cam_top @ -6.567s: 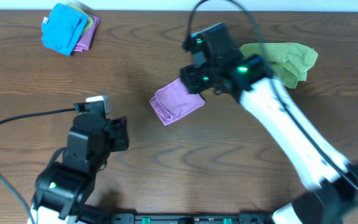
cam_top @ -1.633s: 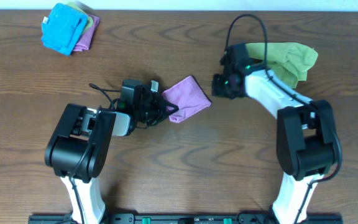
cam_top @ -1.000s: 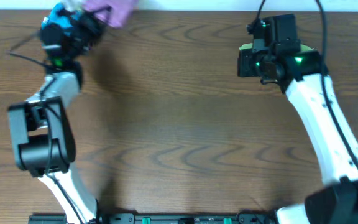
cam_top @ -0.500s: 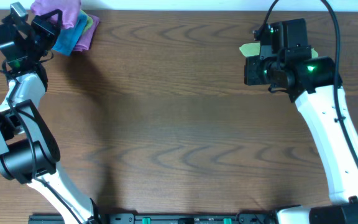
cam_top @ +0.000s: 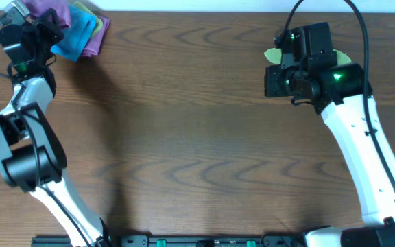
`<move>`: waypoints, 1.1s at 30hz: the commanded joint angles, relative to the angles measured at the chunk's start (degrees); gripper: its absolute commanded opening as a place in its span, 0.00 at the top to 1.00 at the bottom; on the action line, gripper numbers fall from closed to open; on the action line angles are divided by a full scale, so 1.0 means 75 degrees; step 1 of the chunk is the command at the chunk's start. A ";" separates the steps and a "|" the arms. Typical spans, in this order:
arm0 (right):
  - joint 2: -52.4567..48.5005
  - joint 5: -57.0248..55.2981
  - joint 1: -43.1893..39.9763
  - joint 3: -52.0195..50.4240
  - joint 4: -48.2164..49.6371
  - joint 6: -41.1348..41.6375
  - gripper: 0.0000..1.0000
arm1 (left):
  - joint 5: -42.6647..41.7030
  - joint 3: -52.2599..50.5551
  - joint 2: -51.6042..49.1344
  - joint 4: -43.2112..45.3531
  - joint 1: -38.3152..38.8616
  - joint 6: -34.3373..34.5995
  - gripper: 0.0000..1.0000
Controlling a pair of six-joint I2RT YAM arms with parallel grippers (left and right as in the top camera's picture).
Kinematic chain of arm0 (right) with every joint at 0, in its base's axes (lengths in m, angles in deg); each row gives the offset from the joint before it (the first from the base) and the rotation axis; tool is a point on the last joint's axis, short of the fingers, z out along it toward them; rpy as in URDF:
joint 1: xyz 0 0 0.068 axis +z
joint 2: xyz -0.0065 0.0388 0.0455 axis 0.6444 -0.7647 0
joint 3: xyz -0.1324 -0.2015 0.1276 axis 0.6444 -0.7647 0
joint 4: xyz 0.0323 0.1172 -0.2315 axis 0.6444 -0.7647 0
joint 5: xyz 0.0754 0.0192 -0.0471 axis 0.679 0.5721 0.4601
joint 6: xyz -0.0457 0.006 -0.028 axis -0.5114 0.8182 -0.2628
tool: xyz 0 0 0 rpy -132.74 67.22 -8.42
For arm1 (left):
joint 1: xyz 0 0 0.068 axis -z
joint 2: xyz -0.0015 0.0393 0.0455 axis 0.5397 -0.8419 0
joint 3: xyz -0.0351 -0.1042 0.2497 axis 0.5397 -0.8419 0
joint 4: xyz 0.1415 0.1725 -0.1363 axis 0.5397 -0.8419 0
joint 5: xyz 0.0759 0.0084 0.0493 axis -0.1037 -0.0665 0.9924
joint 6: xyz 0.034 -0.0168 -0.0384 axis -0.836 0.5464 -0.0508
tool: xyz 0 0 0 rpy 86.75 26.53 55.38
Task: Fold the cloth
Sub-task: 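Lower the purple cloth onto the blue cloth and open the left gripper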
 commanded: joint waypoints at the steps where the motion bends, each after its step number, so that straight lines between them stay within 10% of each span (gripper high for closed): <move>1: 0.0157 -0.0047 0.0108 0.0108 -0.0064 0.0210 0.99 | -0.0420 0.0513 -0.0507 0.0099 -0.0015 0.0143 0.94; 17: 0.0154 -0.0163 0.0178 0.0108 -0.0035 0.0519 0.98 | -0.1658 0.0656 -0.0691 0.1160 -0.0026 0.2247 0.94; 33: 0.0154 -0.0219 0.0440 0.0108 -0.0044 0.0527 0.98 | -0.1577 0.0653 -0.0691 -0.1419 -0.0026 0.2148 0.94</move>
